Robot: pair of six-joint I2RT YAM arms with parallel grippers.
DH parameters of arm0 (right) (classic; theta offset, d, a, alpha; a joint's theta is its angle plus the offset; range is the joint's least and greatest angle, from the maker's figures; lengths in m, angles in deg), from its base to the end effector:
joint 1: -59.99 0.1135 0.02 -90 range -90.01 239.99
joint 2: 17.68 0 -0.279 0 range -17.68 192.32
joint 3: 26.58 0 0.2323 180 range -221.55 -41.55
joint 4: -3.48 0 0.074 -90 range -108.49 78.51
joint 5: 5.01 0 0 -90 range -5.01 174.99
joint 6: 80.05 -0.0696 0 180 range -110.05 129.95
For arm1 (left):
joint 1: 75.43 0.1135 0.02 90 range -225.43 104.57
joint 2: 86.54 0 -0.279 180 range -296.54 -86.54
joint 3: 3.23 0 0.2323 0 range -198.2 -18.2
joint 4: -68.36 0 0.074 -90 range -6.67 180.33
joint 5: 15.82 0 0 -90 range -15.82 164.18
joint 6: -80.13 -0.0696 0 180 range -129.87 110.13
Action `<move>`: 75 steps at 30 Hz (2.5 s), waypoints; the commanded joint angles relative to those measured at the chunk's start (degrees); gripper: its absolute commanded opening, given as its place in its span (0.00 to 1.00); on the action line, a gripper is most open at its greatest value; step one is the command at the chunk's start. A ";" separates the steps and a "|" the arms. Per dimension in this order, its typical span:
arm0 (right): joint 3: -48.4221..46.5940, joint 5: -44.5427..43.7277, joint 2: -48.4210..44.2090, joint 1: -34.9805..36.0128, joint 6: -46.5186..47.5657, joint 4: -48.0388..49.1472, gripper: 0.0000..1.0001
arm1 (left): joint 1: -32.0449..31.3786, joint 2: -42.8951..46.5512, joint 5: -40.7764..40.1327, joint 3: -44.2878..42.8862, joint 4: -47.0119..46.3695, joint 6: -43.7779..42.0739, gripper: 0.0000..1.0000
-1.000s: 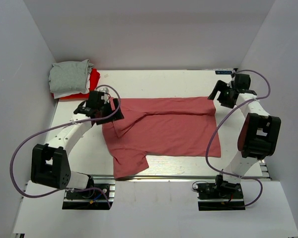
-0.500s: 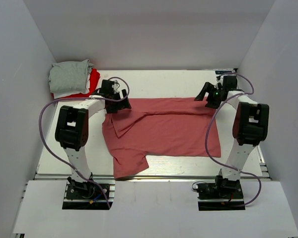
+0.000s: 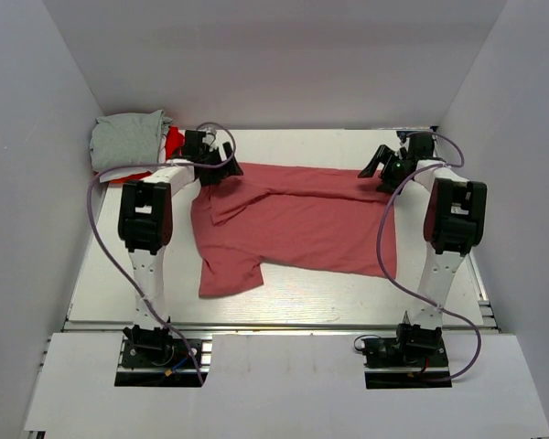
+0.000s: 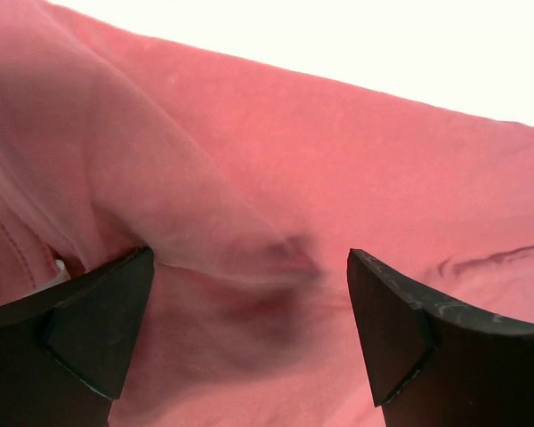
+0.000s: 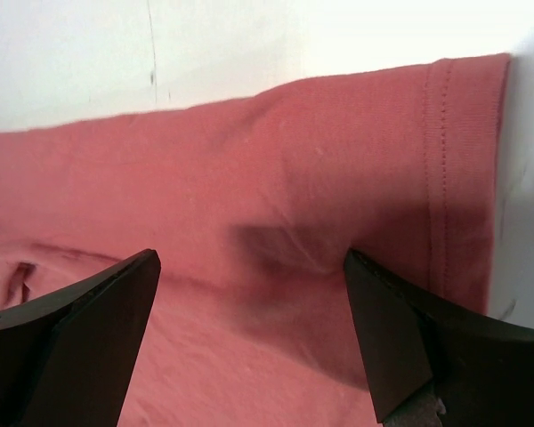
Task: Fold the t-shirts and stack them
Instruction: Fold the flattened tshirt in 1/3 of the way, then grap the side of the flattened tshirt closest away from the robot with both arms
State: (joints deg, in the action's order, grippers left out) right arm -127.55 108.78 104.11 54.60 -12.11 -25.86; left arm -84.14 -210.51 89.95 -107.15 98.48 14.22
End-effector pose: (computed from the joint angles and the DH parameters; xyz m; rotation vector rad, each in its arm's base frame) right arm 0.4729 -0.0164 0.1624 0.3980 2.4144 0.6367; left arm 0.4760 -0.0921 0.1570 -0.2092 2.4823 -0.5850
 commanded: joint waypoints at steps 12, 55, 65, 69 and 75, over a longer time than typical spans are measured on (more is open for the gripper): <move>-24.22 -6.29 3.90 0.82 8.70 -8.57 0.90 | 0.10 -9.13 2.52 -29.73 6.21 -8.19 1.00; 36.34 -21.15 -48.23 1.34 0.36 -0.22 0.90 | -0.78 48.82 -11.02 55.81 8.58 11.59 0.48; 41.26 -21.42 -52.28 1.52 -2.01 -5.83 0.90 | -1.31 46.09 -7.34 55.11 6.55 8.96 0.00; 43.89 -22.12 -52.45 1.52 -3.86 -14.89 0.90 | -1.31 46.09 -5.66 54.49 7.17 7.55 0.00; 49.16 -14.75 -50.61 1.52 -4.56 -13.67 0.90 | -1.31 45.57 -3.20 53.36 6.64 6.40 0.00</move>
State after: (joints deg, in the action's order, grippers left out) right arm -79.24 89.98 53.10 56.22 -15.41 -38.26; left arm -85.04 -164.30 84.84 -52.11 104.39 22.14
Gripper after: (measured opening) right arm 0.904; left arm 0.057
